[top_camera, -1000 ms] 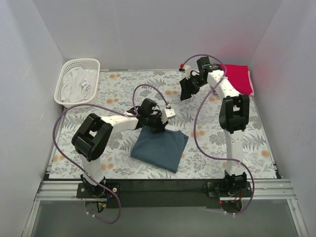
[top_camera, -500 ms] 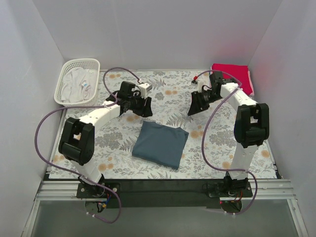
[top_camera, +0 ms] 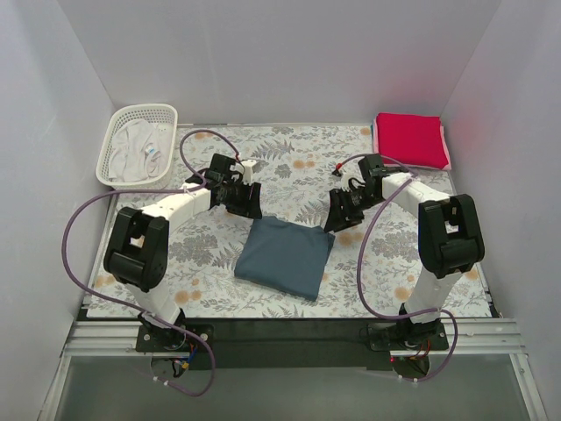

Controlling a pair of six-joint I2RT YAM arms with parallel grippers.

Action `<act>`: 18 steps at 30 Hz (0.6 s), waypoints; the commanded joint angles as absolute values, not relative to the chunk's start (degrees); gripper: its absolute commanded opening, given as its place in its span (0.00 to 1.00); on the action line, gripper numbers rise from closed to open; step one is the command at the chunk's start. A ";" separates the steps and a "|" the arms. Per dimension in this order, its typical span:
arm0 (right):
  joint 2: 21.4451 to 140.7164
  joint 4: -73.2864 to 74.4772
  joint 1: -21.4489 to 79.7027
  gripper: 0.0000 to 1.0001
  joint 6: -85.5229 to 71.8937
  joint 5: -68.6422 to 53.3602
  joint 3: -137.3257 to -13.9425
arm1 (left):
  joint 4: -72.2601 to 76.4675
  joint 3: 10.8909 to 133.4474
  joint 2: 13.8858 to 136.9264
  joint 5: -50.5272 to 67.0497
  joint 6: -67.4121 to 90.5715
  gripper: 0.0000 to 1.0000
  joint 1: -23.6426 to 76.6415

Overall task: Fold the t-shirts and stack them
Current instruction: Fold the tshirt

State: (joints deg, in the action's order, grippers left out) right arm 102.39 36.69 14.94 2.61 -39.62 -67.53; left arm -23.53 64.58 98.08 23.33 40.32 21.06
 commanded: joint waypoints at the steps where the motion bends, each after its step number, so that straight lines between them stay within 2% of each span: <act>1: 100.72 33.58 15.38 0.56 -0.78 -38.67 -66.45 | -24.26 65.21 99.14 22.94 41.04 0.45 21.09; 13: 104.41 31.73 16.79 0.51 -2.90 -38.76 -65.57 | -24.00 65.74 101.25 24.26 41.13 0.45 21.09; 18: 105.99 31.91 16.70 0.45 -2.99 -38.06 -66.44 | -23.29 65.13 101.34 24.52 41.40 0.44 21.01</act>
